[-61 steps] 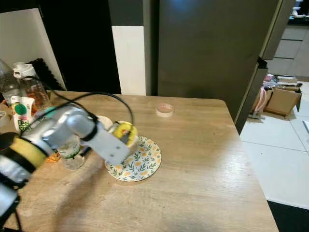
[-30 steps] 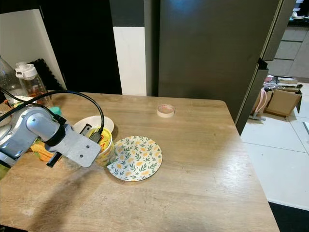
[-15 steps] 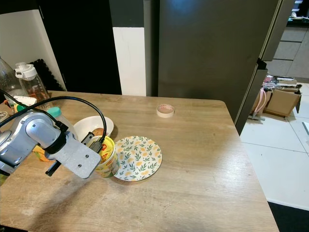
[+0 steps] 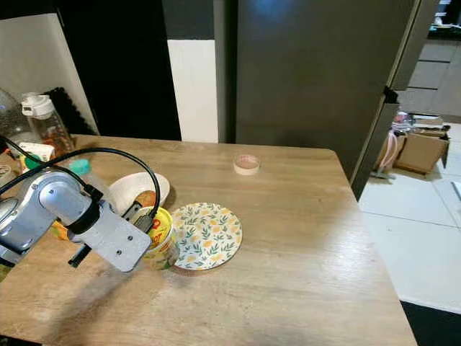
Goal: Restocking fridge
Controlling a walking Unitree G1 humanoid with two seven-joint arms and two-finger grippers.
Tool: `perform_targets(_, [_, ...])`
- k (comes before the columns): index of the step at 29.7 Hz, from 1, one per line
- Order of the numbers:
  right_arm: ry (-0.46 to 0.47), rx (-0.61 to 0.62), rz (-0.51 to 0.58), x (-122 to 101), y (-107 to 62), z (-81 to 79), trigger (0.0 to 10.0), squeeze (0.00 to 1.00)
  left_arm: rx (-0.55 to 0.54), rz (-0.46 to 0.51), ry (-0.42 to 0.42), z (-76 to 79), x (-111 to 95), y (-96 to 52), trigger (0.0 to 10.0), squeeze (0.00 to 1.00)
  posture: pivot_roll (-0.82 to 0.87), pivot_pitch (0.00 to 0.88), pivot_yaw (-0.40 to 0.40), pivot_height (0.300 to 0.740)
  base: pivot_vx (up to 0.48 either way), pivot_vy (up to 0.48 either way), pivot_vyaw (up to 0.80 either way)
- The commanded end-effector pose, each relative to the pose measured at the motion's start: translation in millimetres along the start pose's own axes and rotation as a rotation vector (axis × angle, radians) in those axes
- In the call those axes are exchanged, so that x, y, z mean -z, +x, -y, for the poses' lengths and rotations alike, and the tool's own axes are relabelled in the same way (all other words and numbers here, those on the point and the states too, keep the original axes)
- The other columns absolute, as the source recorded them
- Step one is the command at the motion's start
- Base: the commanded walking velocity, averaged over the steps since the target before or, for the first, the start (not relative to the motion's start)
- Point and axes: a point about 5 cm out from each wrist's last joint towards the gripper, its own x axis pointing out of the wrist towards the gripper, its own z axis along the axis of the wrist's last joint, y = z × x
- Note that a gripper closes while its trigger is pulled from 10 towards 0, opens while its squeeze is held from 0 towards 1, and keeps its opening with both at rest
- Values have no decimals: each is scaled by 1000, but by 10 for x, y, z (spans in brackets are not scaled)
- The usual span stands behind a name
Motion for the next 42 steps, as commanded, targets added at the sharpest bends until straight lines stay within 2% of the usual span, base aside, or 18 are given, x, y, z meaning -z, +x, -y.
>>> perform_targets(1, [0, 8, -38, 131, -13, 11, 10000, 0, 8, -2, -5, 10, 6, -30, 10000, 0, -95, 0, 55, 740, -240, 0, 0])
perform_targets(7, [-9, 11, -69, 294, -53, 79, 10000, 0, -3, -15, -1, -2, 15, -95, 10000, 0, -86, 0, 53, 740, -260, 0, 0])
perform_targets(13, [2, 24, -68, 312, -68, 129, 10000, 0, 1, -6, 0, -10, 3, -95, 10000, 0, -84, 0, 59, 740, -281, 0, 0])
perform_targets(15, [30, 32, -62, 313, -67, 127, 10000, 0, 3, -1, 2, -4, -5, -79, 10000, 0, -88, 0, 61, 740, -294, 0, 0])
perform_targets(23, [16, 10, -72, 406, -56, 14, 10000, 0, 0, 11, 13, -21, -41, -75, 10000, 0, -88, 0, 53, 740, -305, 0, 0])
perform_targets(34, [23, 13, -62, 327, -41, 12, 10000, 0, 11, 45, 16, -7, -77, -80, 10000, 0, -83, 0, 48, 740, -329, 0, 0])
perform_targets(37, [1, 7, -65, 313, -38, 8, 10000, 0, 15, 46, 16, 1, -79, -74, 10000, 0, -89, 0, 53, 740, -371, 0, 0])
perform_targets(42, [10, 15, -46, 193, -18, 5, 10000, 0, 19, 46, 1, 30, -57, -38, 10000, 0, -90, 0, 54, 740, -388, 0, 0])
